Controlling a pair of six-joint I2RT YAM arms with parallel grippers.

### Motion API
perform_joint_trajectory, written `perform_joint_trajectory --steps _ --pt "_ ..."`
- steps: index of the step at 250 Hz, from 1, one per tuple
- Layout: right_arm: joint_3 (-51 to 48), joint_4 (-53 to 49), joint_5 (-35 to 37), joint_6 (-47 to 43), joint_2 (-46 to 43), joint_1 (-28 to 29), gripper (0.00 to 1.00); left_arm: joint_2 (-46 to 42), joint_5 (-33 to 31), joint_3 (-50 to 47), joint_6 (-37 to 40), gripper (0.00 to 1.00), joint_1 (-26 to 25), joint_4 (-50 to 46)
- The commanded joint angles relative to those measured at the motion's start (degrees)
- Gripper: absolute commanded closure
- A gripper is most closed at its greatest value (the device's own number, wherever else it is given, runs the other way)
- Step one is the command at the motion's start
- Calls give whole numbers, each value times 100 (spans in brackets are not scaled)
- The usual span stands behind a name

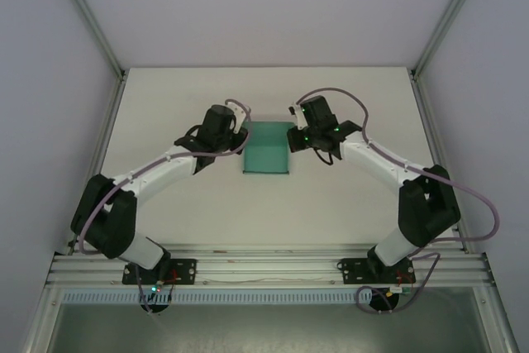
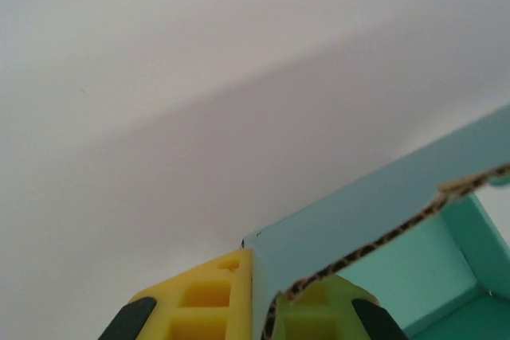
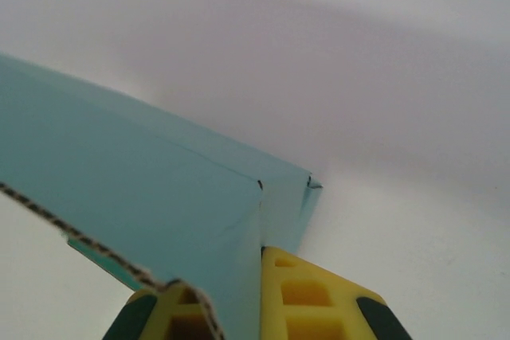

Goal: Assemble paper box

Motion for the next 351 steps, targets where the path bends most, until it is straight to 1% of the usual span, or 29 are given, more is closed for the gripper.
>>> perform_joint_trajectory --steps 1,22,60,74,100,157,189,205,245,263,281,307,351 --pt "-4 716 477 1192 149 205 100 398 -318 289 -1235 100 -102 276" --pt "-38 922 644 1428 361 263 100 673 -611 378 -1575 100 -159 322" --pt "-79 1120 700 1521 669 387 100 1048 -598 639 -1769 100 -227 110" --pt "-116 1121 738 1602 767 397 100 1078 -427 554 -1815 100 -238 207" --pt "-233 1111 912 1656 822 439 100 955 -255 118 -1891 100 -273 528" --pt "-620 1252 1188 1580 680 566 100 746 -311 -474 -2120 100 -288 785" --pt "-780 1334 1245 1282 618 724 100 754 -153 -695 -2300 100 -307 1124" --pt "-906 1362 1394 1184 590 791 100 722 -136 -855 -2356 100 -334 1289" --pt "-1198 1349 1743 1193 589 918 100 597 142 -1408 -2469 100 -435 1830" --pt "-1291 1400 1833 1209 596 1006 100 570 59 -1545 -2558 100 -490 1842" --pt "-1314 1419 1970 1196 597 1109 100 553 105 -1653 -2656 100 -527 1896" --pt "-1387 1542 1968 1212 559 1188 100 544 139 -1729 -2686 100 -589 1918" --pt "-1522 1588 2319 1210 466 1233 100 417 -151 -1833 -2705 100 -633 1750"
